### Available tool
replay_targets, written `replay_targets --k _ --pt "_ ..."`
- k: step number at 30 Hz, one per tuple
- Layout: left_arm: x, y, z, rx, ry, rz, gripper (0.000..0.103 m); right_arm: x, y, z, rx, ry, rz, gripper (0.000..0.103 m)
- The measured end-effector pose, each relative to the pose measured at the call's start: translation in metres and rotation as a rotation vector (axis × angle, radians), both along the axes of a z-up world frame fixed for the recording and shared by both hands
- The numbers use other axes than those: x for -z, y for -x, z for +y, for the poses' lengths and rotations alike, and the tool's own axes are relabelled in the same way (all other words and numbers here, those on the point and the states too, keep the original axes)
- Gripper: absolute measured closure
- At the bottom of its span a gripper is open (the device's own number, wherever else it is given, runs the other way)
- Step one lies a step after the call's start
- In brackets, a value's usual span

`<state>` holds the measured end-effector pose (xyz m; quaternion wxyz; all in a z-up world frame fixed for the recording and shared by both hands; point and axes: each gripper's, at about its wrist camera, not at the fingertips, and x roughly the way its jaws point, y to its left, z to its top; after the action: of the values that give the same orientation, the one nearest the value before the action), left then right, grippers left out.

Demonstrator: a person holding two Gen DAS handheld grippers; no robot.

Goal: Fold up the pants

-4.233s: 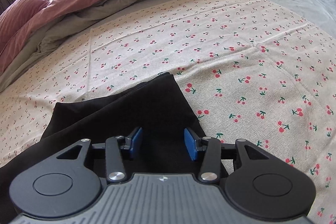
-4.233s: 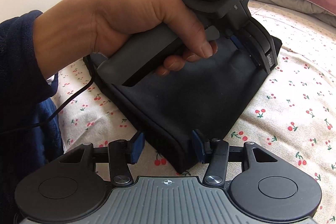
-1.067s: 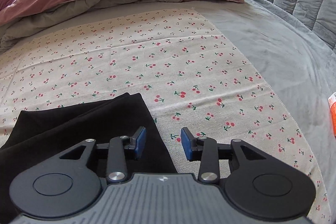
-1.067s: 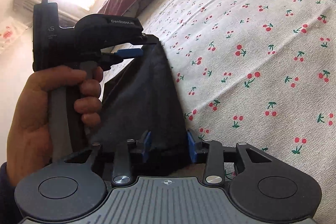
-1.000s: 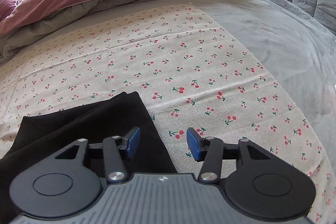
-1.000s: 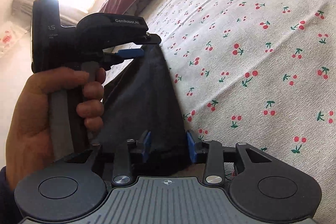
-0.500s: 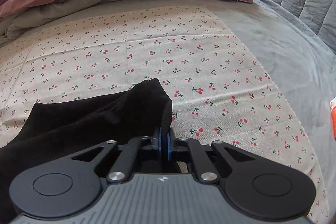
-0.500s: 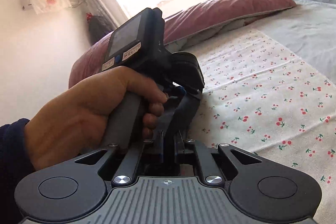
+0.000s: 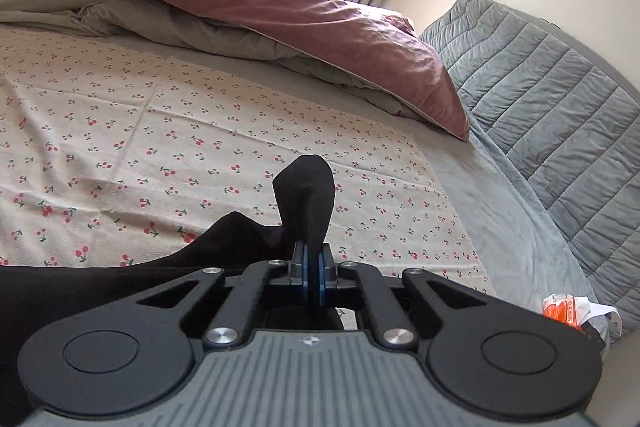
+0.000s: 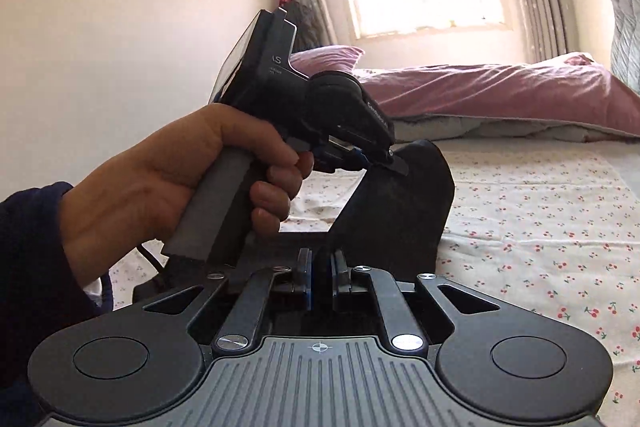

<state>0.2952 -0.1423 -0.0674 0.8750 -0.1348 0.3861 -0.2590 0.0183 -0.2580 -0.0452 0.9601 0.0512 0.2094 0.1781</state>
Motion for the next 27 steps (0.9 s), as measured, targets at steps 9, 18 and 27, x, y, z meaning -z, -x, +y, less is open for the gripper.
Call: replay_targets --k 9,18,27 --pt "0.033 -0.015 0.119 -0.129 0.093 0.078 0.094 0.021 -0.028 0.113 -0.075 0.105 0.036 0.094" --pt "0.037 -0.010 0.193 -0.204 0.060 0.050 0.094 0.030 -0.054 0.185 -0.158 0.089 0.081 0.094" --pt "0.050 -0.006 0.233 -0.242 0.016 0.072 0.094 0.034 -0.073 0.207 -0.201 0.056 0.155 0.094"
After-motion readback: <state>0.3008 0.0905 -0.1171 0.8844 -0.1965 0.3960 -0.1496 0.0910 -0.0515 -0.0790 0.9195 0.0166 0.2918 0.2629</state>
